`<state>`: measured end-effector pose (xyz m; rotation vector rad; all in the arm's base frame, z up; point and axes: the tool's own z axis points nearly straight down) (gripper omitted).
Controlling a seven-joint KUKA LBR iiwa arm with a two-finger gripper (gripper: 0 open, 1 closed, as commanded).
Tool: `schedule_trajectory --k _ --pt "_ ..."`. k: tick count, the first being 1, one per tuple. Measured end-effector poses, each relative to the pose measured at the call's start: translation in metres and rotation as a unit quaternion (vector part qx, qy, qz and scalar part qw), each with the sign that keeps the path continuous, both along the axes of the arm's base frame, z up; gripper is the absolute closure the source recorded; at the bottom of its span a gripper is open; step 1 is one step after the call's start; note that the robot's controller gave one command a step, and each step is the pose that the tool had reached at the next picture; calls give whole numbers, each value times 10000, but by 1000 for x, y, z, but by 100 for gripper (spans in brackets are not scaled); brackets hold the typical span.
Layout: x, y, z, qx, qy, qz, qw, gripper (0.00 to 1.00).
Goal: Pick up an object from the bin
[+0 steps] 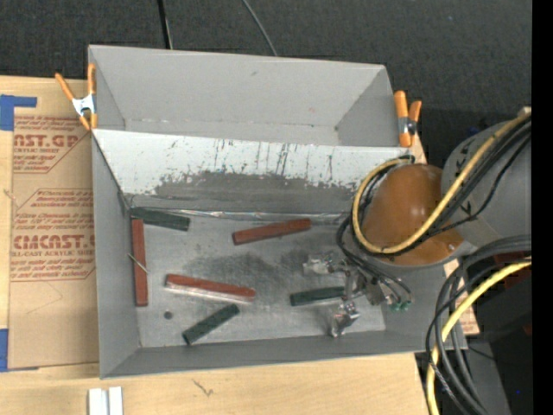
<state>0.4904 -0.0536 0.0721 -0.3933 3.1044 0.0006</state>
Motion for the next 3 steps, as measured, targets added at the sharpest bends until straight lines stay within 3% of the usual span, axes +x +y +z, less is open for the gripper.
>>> schedule_trajectory --k 1,2,3 --pt "-4 -1 0 -10 98 3 10000 100" --pt "-4 -1 0 -10 98 2 10000 100" --pt "2 0 130 -6 53 -304 9995 100"
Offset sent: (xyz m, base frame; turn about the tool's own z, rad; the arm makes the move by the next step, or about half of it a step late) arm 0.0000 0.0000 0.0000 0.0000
